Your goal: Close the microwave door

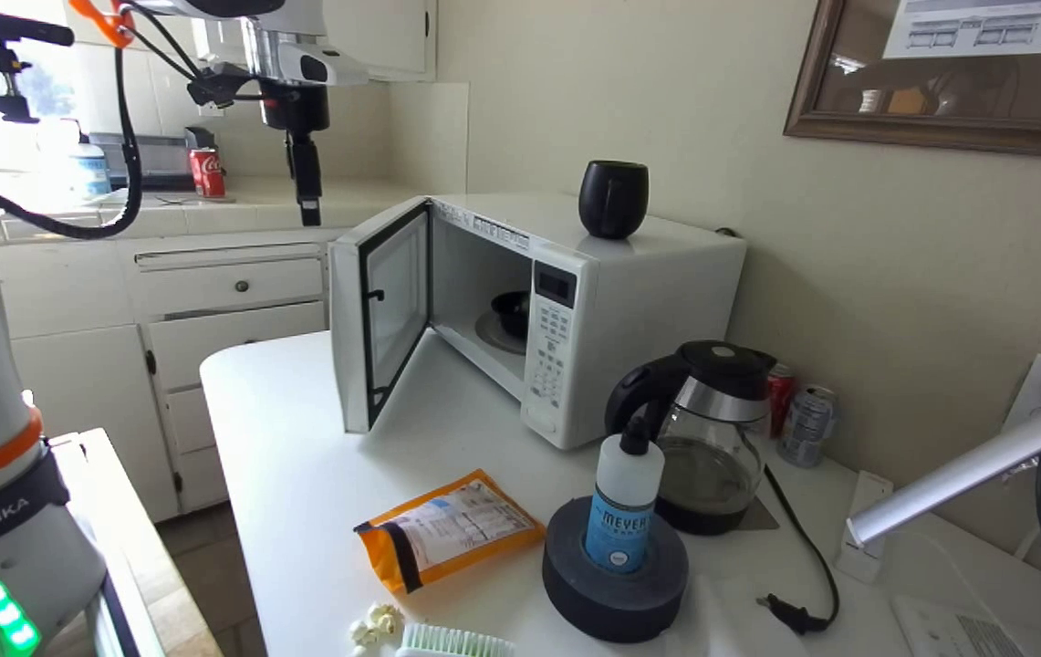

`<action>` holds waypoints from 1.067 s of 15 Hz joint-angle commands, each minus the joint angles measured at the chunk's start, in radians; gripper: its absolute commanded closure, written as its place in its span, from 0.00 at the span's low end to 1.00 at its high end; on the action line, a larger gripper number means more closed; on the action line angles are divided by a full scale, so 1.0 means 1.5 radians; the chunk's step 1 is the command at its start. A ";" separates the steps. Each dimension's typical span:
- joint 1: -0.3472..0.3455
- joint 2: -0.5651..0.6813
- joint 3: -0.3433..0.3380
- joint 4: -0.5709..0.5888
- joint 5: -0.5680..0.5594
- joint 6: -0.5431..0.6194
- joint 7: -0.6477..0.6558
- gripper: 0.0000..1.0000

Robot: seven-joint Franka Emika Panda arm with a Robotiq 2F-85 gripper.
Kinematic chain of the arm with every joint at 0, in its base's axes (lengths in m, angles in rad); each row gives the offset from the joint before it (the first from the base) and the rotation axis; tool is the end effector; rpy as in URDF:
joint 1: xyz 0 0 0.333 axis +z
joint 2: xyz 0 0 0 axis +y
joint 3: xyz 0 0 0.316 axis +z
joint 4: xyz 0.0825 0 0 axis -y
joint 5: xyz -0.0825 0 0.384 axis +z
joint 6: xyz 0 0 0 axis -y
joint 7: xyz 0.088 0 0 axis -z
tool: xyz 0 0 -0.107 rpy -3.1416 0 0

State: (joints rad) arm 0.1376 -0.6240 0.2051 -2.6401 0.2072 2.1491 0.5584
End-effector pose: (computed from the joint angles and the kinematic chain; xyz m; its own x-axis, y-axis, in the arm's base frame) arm 0.3437 0.1316 0.4476 0.9360 -0.3448 0.0703 -0.3349 -0.9342 -0.1229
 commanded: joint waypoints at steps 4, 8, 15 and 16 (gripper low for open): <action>-0.021 0.104 0.019 0.014 0.024 0.045 0.027 0.00; -0.055 0.155 0.025 0.015 -0.017 0.113 0.078 0.00; -0.117 0.164 0.016 0.007 -0.174 0.222 0.142 0.00; -0.123 0.165 0.014 0.008 -0.182 0.224 0.145 0.00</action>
State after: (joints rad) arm -0.0552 -0.3764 0.2350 -2.6288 -0.0609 2.4865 0.7730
